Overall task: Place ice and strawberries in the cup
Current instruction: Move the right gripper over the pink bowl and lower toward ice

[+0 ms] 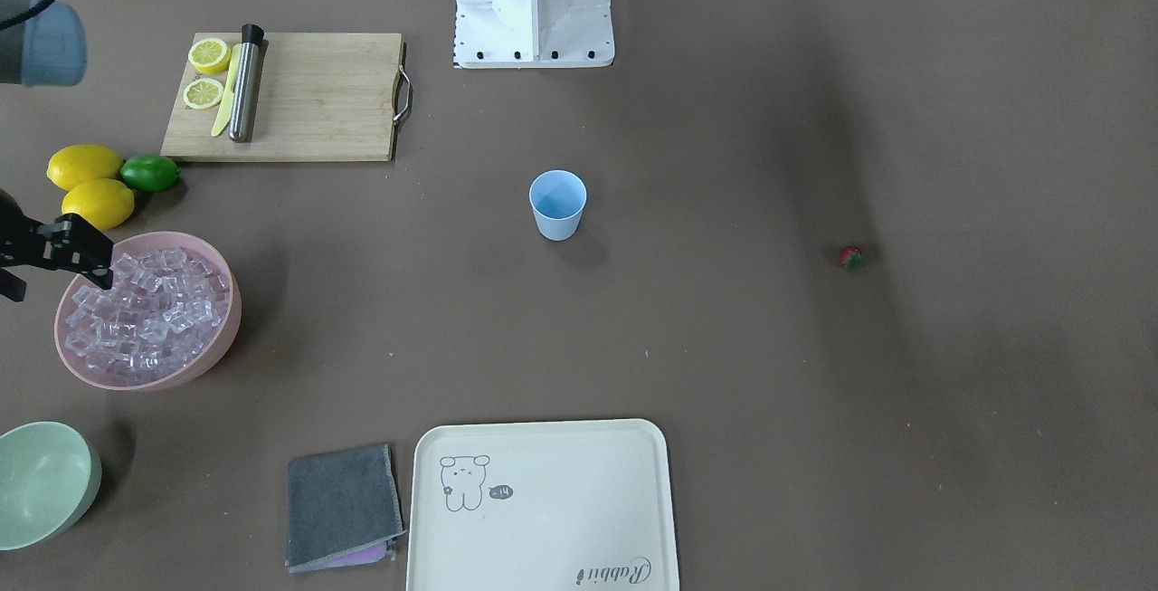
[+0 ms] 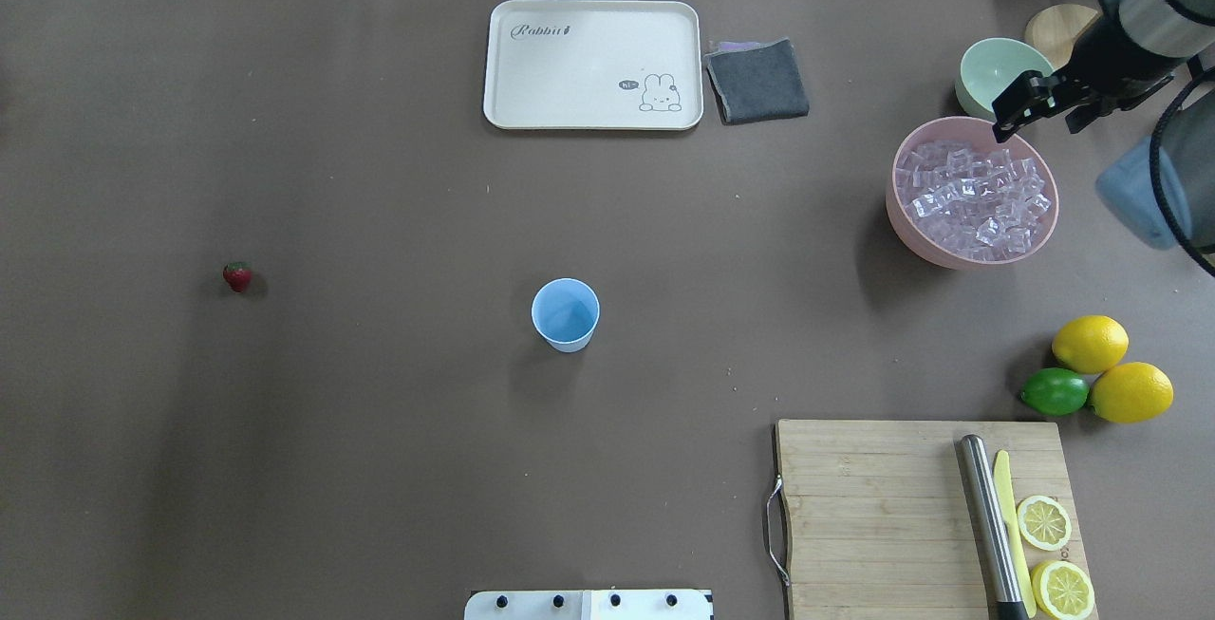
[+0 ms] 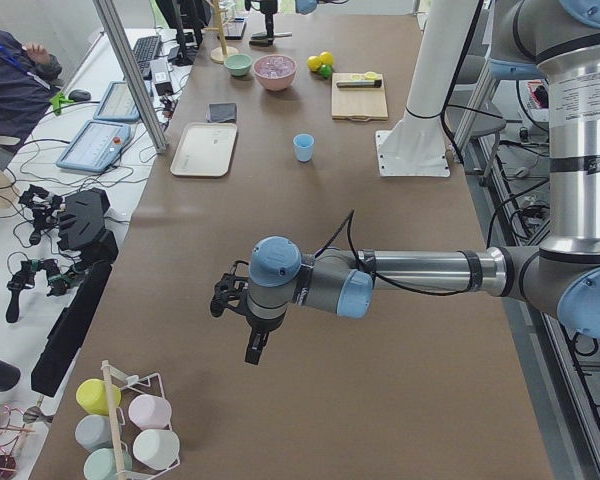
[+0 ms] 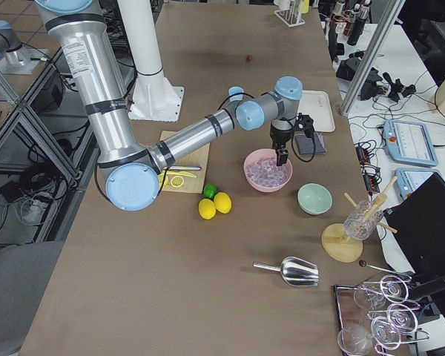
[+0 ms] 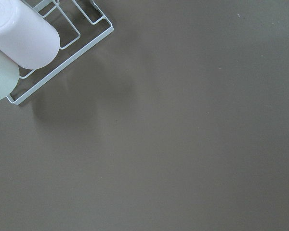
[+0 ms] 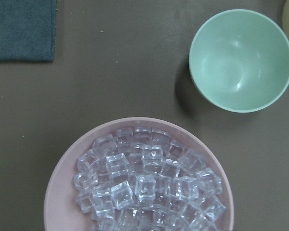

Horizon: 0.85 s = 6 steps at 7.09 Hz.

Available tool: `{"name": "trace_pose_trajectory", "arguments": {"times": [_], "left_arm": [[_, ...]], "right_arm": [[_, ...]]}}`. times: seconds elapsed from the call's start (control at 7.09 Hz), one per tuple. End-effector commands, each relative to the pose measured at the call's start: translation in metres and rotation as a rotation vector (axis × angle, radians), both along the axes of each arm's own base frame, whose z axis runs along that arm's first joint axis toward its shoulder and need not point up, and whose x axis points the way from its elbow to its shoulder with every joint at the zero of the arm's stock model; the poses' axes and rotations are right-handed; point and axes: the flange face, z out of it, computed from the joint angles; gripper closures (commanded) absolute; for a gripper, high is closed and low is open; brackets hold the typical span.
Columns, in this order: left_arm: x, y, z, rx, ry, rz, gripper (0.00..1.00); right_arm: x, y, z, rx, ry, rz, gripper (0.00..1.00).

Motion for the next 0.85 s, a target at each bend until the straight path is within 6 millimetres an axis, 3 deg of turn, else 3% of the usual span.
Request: {"name": "trace_pose_trajectory", "arguments": {"times": [0.0,0.14,0.71], "left_arm": [[0.0,-0.001,-0.001,0.002,0.0,-0.001,0.02],[0.0,0.0,0.001,-0.001,0.0,-0.001,0.02],[0.0,0.0,0.003,-0.004,0.0,0.0,0.02]], "right_arm": [[-0.044,-0.007,0.02,-0.002,-0.026,0.039,0.19],[-0.051,-0.008,0.031,-0.042,-0.029,0.072,0.21],[-0.049,-0.001,0.038,-0.237,-0.045,0.266,0.28]]}}
